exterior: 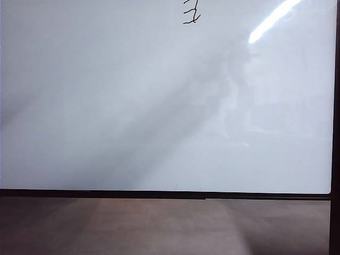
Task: Reach to the right to find the marker pen, pick it up, and write the number 3 on the whiteboard.
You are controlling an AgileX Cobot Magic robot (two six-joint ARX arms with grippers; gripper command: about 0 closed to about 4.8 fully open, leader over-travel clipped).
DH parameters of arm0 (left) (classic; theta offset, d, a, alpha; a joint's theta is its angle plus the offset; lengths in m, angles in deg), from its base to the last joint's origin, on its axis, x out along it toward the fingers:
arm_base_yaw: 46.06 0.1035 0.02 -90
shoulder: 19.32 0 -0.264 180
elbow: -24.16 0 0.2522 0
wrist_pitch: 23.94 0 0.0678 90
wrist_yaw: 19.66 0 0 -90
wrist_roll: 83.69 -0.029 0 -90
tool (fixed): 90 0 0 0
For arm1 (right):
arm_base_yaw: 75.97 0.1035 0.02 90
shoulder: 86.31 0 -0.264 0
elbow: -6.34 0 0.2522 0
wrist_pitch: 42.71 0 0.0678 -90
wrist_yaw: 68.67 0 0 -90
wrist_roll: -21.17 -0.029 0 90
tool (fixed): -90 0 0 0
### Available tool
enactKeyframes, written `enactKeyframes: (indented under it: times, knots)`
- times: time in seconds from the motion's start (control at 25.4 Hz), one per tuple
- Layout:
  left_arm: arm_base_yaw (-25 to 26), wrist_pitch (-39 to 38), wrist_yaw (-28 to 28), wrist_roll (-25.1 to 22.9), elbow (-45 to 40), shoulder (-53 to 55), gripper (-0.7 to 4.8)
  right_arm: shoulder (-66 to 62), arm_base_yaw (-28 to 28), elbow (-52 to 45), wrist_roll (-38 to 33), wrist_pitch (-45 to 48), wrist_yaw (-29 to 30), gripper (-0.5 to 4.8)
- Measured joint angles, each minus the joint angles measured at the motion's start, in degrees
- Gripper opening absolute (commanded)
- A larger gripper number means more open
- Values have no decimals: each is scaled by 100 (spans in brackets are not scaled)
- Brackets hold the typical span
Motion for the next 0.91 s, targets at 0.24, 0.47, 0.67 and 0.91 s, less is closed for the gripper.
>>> enactKeyframes:
  times: [0.24, 0.47, 0.67, 0.91]
  knots:
    - [0, -221, -15, 9, -636, -957, -6, 459, 2, -505, 2, -55, 0, 31]
    - [0, -662, -42, 173, -903, -1239, -6, 608, 7, -625, -2, -127, 9, 31]
    - [0, -581, -44, 146, -1139, -1241, -6, 654, 4, -621, -90, -330, 48, 31]
    - [0, -177, -44, 149, -1740, -1239, -6, 660, 4, -621, -90, -339, 48, 31]
